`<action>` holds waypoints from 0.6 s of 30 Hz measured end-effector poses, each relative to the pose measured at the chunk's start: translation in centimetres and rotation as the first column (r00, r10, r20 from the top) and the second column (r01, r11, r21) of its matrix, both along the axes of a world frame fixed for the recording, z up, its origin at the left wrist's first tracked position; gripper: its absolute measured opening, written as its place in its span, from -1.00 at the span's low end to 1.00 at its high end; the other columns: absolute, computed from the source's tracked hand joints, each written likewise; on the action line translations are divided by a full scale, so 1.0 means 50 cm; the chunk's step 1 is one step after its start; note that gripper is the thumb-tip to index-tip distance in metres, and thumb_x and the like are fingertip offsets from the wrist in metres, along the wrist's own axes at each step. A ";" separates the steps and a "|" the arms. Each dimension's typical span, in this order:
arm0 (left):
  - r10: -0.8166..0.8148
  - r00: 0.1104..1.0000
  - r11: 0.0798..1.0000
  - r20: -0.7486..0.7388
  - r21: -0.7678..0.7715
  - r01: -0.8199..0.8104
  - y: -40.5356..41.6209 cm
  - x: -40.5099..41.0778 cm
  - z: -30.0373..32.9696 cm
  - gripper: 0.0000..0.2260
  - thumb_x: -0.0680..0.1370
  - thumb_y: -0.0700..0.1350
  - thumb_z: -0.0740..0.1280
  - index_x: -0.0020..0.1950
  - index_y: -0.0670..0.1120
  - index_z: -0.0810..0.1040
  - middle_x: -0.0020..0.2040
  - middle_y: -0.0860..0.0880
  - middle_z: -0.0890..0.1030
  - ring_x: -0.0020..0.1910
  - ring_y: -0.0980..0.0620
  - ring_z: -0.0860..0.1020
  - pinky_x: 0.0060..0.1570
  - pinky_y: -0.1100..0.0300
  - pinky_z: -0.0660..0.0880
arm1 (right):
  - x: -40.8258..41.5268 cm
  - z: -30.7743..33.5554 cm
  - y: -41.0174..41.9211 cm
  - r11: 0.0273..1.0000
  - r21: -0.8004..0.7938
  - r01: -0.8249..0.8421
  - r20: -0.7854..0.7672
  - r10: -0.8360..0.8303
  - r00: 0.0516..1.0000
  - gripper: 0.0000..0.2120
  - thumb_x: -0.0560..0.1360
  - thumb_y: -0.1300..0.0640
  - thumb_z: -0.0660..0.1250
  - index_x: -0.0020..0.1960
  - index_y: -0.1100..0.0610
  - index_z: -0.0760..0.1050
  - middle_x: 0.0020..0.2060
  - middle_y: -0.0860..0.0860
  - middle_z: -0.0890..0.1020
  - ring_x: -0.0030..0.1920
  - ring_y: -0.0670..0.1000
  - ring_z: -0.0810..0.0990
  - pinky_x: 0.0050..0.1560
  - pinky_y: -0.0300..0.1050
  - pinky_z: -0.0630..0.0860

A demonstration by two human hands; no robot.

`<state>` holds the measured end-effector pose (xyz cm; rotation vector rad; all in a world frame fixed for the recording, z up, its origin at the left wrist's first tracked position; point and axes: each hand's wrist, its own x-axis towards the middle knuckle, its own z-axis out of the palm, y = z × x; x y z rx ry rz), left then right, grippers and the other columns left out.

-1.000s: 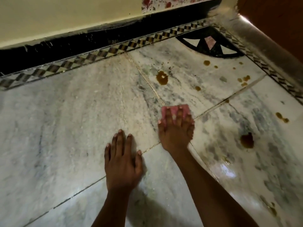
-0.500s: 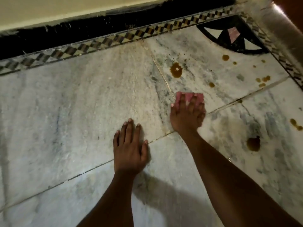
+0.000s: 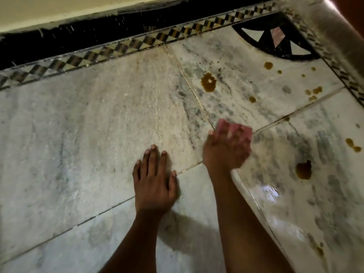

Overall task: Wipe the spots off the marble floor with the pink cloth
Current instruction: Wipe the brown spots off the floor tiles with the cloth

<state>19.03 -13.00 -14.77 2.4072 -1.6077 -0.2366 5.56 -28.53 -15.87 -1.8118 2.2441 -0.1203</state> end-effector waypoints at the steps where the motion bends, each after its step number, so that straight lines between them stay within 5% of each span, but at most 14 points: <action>1: 0.000 1.000 1.000 0.006 0.010 0.000 -0.001 0.001 -0.001 -0.39 0.66 0.14 0.16 0.69 -0.05 0.29 0.74 -0.15 0.15 0.73 -0.16 0.13 0.65 -0.20 0.11 | 0.033 -0.002 -0.011 0.998 0.016 -0.055 0.013 0.055 0.998 -0.37 0.70 -0.31 -0.11 0.75 -0.25 -0.07 0.78 0.03 -0.14 0.75 0.25 -0.24 0.68 0.42 -0.15; 6: -0.013 0.999 1.000 0.045 0.025 0.012 -0.003 0.000 0.004 -0.40 0.67 0.14 0.14 0.68 -0.08 0.30 0.73 -0.18 0.18 0.71 -0.20 0.18 0.62 -0.23 0.17 | -0.012 0.004 0.146 0.860 -0.113 -0.498 -0.050 0.496 0.867 -0.43 0.75 -0.26 -0.03 0.74 -0.30 -0.04 0.78 0.00 -0.08 0.77 0.18 -0.14 0.71 0.31 -0.04; 8: -0.014 0.998 0.999 0.059 0.032 0.013 -0.004 0.000 0.005 -0.40 0.68 0.15 0.13 0.68 -0.08 0.28 0.73 -0.18 0.17 0.71 -0.21 0.18 0.62 -0.22 0.17 | -0.089 0.002 0.194 0.899 -0.104 -0.426 -0.055 0.422 0.905 -0.43 0.73 -0.29 0.01 0.72 -0.31 0.07 0.78 -0.03 0.00 0.77 0.17 -0.02 0.69 0.30 0.05; 10: -0.014 0.998 1.000 0.060 0.023 0.012 0.000 -0.001 0.004 -0.40 0.68 0.14 0.14 0.68 -0.09 0.28 0.73 -0.19 0.18 0.71 -0.21 0.18 0.61 -0.22 0.17 | -0.123 -0.001 0.191 0.983 -0.038 -0.179 -0.047 0.177 0.983 -0.40 0.69 -0.36 -0.05 0.71 -0.29 0.13 0.78 0.00 0.04 0.75 0.25 0.05 0.67 0.37 0.08; 13: -0.008 0.998 1.000 0.062 -0.015 0.009 0.000 -0.003 -0.002 -0.40 0.67 0.13 0.17 0.67 -0.10 0.31 0.72 -0.20 0.21 0.70 -0.21 0.19 0.61 -0.23 0.18 | -0.084 0.002 0.099 0.986 0.012 0.165 0.033 -0.166 0.986 -0.30 0.64 -0.42 -0.16 0.74 -0.25 0.06 0.78 0.04 -0.06 0.74 0.34 -0.07 0.66 0.48 -0.07; 15: -0.001 0.999 1.000 0.049 -0.028 0.002 0.001 -0.002 -0.004 -0.40 0.67 0.13 0.18 0.67 -0.09 0.32 0.72 -0.19 0.20 0.71 -0.20 0.17 0.62 -0.22 0.15 | -0.028 0.006 0.028 0.981 0.036 0.189 0.090 -0.192 0.977 -0.31 0.67 -0.37 -0.18 0.76 -0.19 -0.05 0.78 0.04 -0.14 0.75 0.30 -0.20 0.67 0.46 -0.17; 18: -0.005 0.999 1.000 0.048 -0.006 0.006 -0.001 -0.002 -0.002 -0.40 0.67 0.13 0.15 0.68 -0.09 0.30 0.73 -0.18 0.19 0.72 -0.19 0.16 0.63 -0.21 0.12 | 0.044 0.000 0.030 0.998 0.001 -0.071 0.099 0.070 0.993 -0.37 0.74 -0.28 -0.10 0.75 -0.21 -0.20 0.76 -0.01 -0.26 0.73 0.23 -0.35 0.68 0.42 -0.24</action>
